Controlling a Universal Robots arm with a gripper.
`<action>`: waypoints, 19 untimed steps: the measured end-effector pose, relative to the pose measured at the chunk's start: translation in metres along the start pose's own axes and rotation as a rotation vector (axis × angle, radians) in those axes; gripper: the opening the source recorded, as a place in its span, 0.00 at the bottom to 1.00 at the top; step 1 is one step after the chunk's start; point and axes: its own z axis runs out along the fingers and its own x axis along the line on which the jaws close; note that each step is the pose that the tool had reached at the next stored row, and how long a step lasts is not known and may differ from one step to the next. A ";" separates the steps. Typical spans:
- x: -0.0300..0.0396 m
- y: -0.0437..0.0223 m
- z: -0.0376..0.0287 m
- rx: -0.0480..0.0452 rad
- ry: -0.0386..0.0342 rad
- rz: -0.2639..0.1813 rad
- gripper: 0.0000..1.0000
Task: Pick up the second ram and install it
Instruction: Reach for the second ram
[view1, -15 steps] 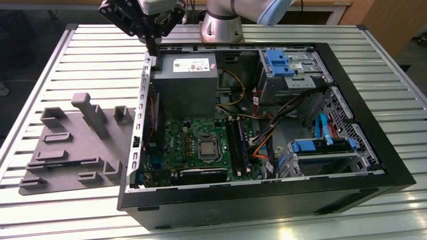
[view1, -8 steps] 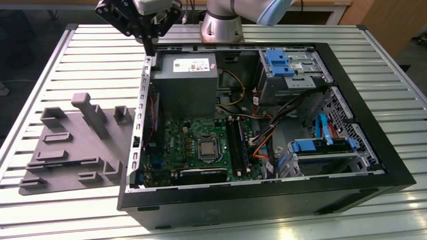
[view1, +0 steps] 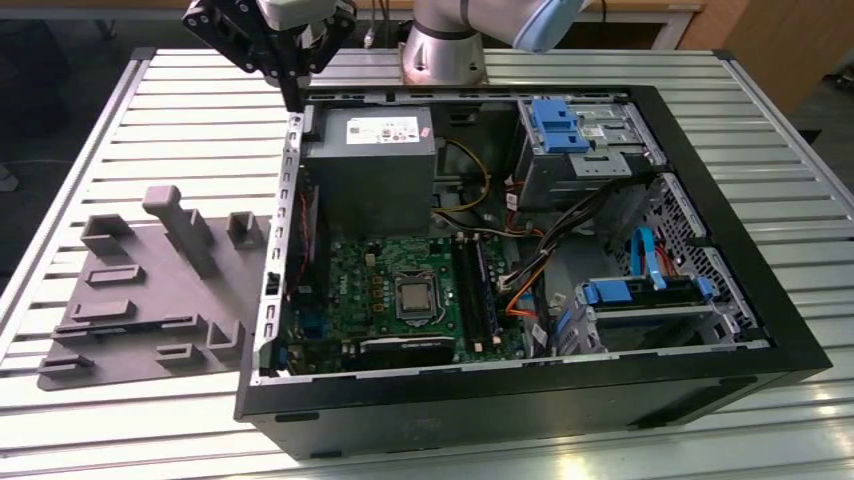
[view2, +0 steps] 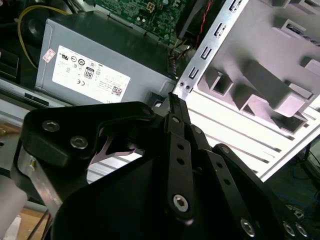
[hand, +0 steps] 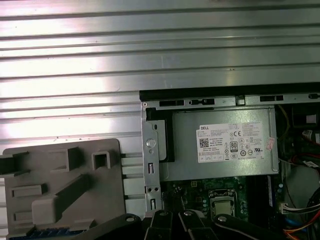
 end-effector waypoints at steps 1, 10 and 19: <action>0.0008 -0.0001 0.0000 0.0000 0.0000 0.000 0.11; 0.0071 -0.0005 -0.0002 0.0000 0.0000 0.000 0.11; 0.0135 -0.0010 -0.0004 0.0000 0.0000 0.000 0.11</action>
